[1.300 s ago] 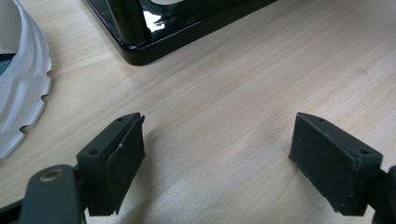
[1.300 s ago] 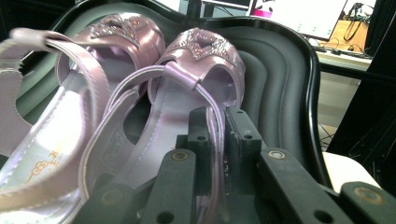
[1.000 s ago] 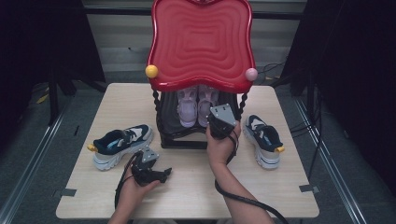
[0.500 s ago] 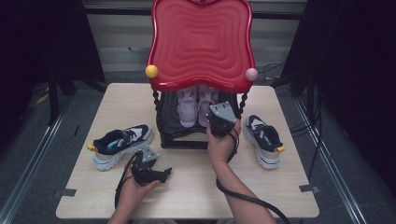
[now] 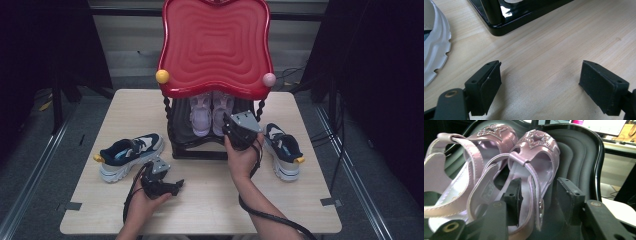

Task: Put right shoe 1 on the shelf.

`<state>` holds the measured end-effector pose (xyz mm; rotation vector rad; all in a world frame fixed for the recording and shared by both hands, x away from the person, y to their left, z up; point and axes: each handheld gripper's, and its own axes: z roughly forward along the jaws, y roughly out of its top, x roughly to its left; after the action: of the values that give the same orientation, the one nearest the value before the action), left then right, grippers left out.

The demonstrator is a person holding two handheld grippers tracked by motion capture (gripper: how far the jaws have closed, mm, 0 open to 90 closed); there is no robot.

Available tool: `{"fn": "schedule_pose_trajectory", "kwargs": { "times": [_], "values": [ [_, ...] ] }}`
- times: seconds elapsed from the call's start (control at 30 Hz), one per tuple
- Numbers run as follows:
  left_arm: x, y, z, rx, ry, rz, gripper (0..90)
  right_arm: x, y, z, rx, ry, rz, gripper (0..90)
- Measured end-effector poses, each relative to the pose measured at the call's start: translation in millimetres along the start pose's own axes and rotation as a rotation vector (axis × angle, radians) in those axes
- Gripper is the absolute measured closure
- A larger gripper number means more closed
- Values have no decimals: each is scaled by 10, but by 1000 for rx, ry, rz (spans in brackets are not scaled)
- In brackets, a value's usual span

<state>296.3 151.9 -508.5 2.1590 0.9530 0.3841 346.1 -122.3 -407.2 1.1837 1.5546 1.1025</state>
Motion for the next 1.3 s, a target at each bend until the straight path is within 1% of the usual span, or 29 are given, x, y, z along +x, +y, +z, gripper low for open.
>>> {"fn": "schedule_pose_trajectory", "kwargs": {
  "times": [0.17, 0.2, 0.3, 0.37, 0.6, 0.7, 0.73, 0.8, 0.87, 0.9, 0.93, 1.07, 1.17, 1.23, 1.3],
  "values": [
    [-2, 3, 2, 1, 4, -3, 170, -42, 6, -47, 8, 40, 5, 513],
    [-2, 3, 3, 1, 4, -3, 170, -50, 10, -59, 10, 58, 17, 510],
    [-2, 3, 3, 1, 4, -3, 170, -55, 23, -87, 13, 80, 19, 493],
    [-2, 3, 3, 1, 4, -4, 170, -52, 35, -110, 16, 85, 1, 486],
    [-2, 3, 3, 1, 4, -3, 170, -74, 71, -173, 22, 112, -7, 460],
    [-2, 3, 3, 1, 4, -3, 170, -85, 77, -190, 42, 131, -5, 436],
    [-2, 3, 3, 1, 4, -3, 170, -89, 78, -200, 40, 139, 1, 425],
    [-2, 3, 3, 1, 4, -3, 170, -95, 89, -214, 46, 163, 8, 398],
    [-2, 3, 3, 1, 4, -3, 170, -93, 101, -229, 64, 168, -1, 380],
    [-2, 3, 3, 2, 4, -3, 170, -95, 106, -238, 62, 181, 9, 363],
    [-2, 3, 3, 2, 4, -3, 170, -99, 112, -248, 60, 189, 9, 355],
    [-2, 3, 3, 2, 4, -3, 170, -91, 111, -286, 56, 213, -1, 323],
    [-2, 3, 3, 2, 4, -3, 170, -91, 99, -308, 66, 232, -2, 305],
    [-2, 3, 3, 1, 4, -3, 169, -95, 89, -331, 75, 238, -18, 295],
    [-2, 3, 3, 2, 4, -3, 170, -104, 74, -352, 82, 256, -22, 273]
  ]
}}
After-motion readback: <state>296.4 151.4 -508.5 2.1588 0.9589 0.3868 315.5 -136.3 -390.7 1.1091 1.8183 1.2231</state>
